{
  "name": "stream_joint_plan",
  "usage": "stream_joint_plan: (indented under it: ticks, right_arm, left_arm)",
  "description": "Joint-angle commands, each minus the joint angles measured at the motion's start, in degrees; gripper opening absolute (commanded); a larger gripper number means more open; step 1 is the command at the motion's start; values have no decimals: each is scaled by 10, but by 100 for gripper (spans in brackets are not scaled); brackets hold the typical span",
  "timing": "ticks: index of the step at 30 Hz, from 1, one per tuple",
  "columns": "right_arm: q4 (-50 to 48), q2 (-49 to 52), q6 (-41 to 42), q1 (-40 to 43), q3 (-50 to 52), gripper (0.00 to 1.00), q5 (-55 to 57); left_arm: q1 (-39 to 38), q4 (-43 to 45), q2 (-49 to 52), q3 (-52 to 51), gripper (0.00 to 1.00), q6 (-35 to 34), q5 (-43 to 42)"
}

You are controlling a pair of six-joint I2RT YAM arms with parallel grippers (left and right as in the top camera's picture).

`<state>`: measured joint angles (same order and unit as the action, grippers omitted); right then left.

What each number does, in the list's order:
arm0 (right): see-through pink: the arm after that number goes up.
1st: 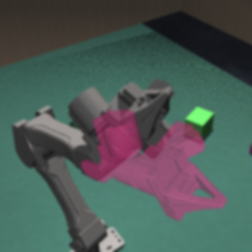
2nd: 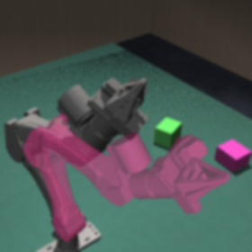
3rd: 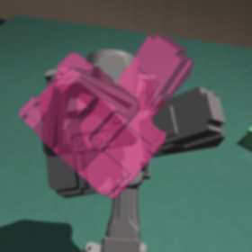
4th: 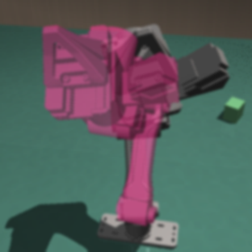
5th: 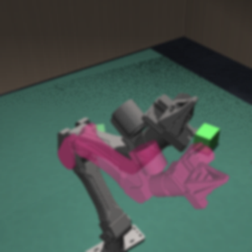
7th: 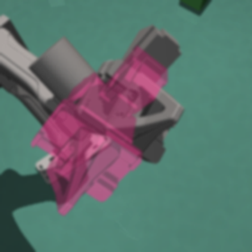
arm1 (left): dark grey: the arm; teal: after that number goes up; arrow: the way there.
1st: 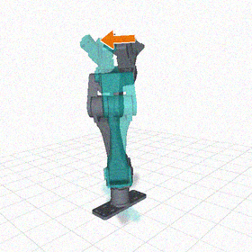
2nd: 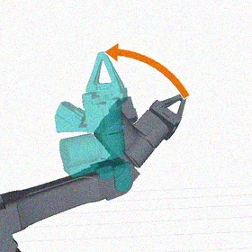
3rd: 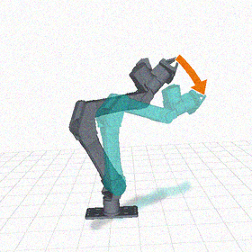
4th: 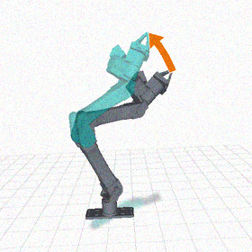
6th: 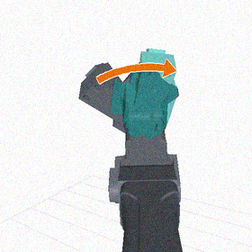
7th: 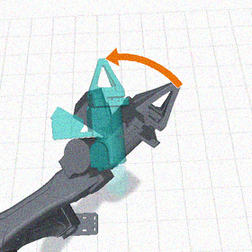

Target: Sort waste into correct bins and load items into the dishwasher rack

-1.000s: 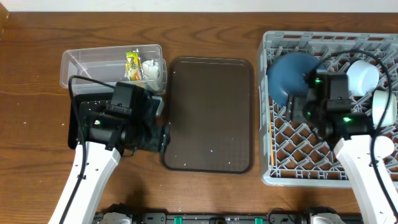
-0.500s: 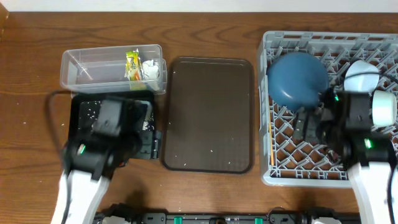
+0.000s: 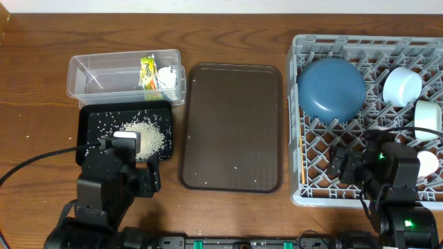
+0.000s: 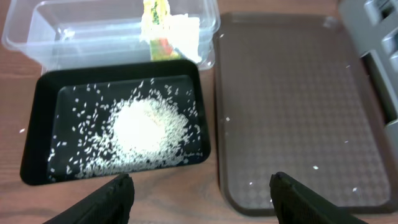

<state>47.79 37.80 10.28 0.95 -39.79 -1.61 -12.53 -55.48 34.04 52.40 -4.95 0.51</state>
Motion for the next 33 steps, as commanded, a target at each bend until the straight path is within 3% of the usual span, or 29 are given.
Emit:
stream_joint_plan:
  ticks: [1,26,33]
  right_arm:
    - [-2,-3,10,5,4,99,9]
    - [-2,-3,10,5,4,99,9]
    - [0,-52,10,4,14,99,9]
  left_arm:
    - [0,3,0,-2,73,-10,19]
    - [0,3,0,-2,73,-10,19]
    - [0,3,0,-2,73,-9,19]
